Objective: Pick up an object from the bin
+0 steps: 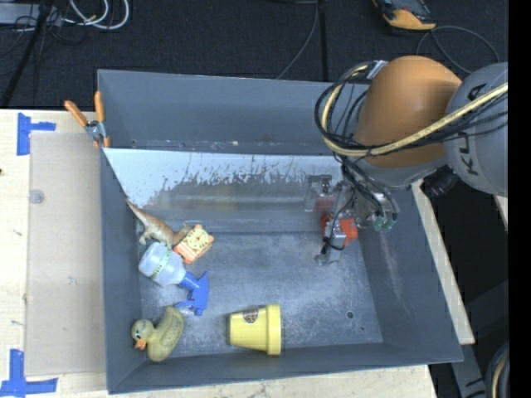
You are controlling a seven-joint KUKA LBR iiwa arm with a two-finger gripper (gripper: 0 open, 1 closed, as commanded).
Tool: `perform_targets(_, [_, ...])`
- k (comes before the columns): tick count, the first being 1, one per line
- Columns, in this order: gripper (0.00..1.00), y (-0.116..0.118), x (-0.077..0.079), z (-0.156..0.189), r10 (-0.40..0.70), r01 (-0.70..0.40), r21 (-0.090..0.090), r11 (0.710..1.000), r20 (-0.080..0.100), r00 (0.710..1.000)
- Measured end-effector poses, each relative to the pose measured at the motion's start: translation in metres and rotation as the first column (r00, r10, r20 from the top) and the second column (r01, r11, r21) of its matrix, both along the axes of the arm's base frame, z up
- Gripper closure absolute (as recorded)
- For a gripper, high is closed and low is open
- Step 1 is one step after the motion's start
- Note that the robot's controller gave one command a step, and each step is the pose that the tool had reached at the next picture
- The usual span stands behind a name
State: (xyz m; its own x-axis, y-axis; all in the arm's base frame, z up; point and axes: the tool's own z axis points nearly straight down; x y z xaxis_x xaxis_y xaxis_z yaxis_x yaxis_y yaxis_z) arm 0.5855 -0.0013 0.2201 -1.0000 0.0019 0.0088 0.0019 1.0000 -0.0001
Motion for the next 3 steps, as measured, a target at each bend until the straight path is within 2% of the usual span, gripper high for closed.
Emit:
perform_targets(1, [0.0, 0.0, 0.001, 0.005, 0.0, 0.0, 0.0, 1.0, 0.008, 1.0])
perform_targets(2, [0.0, 0.028, -0.024, -0.042, 0.015, -0.015, -0.001, 1.0, 0.011, 1.0])
perform_targets(3, [0.0, 0.039, -0.053, -0.08, 0.149, -0.149, 0.002, 0.989, 0.004, 0.989])
